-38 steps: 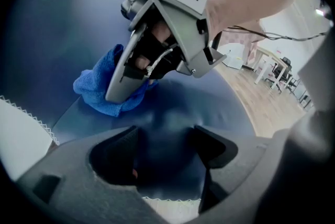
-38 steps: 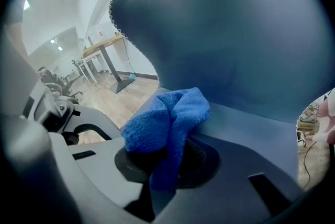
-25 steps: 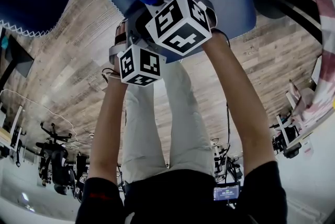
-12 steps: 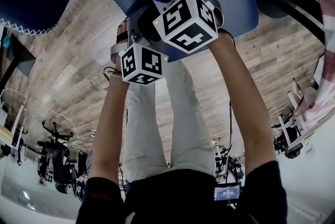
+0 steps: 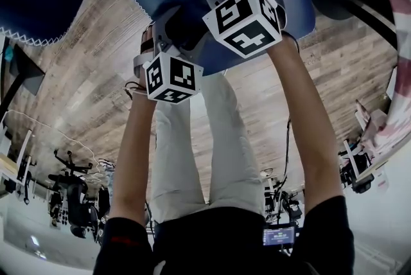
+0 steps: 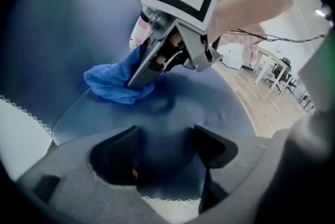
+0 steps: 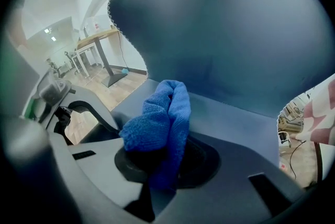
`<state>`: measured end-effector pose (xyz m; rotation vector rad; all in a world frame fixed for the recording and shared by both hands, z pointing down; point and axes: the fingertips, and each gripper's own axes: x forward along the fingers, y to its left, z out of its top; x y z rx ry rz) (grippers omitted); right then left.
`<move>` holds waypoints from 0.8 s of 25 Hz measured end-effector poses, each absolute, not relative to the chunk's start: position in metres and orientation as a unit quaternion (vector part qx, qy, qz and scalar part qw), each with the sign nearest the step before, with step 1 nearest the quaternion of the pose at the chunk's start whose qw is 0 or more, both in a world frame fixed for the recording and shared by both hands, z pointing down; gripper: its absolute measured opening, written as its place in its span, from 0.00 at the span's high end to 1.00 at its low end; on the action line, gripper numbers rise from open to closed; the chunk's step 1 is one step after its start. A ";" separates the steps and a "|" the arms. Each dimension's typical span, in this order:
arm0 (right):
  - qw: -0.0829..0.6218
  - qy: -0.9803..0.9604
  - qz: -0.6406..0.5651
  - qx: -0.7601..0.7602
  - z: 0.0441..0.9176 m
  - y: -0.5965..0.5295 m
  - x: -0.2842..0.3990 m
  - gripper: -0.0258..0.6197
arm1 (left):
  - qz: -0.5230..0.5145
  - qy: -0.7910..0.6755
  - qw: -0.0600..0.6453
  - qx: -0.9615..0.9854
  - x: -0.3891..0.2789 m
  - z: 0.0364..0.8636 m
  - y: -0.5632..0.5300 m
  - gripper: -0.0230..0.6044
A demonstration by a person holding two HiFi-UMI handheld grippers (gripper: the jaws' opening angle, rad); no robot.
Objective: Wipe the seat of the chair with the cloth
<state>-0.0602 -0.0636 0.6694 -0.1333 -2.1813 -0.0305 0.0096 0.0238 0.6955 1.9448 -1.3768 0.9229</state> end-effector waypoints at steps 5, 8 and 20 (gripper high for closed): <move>0.463 -0.885 -0.009 -0.032 0.670 -0.083 -0.049 0.87 | 0.345 -0.515 0.289 0.729 0.009 0.696 0.024 0.43; 0.465 -0.885 -0.008 -0.019 0.670 -0.096 -0.042 0.87 | 0.345 -0.515 0.290 0.729 0.009 0.696 0.024 0.43; 0.476 -0.878 -0.003 0.040 0.669 -0.153 -0.010 0.87 | 0.344 -0.513 0.290 0.731 0.009 0.696 0.025 0.43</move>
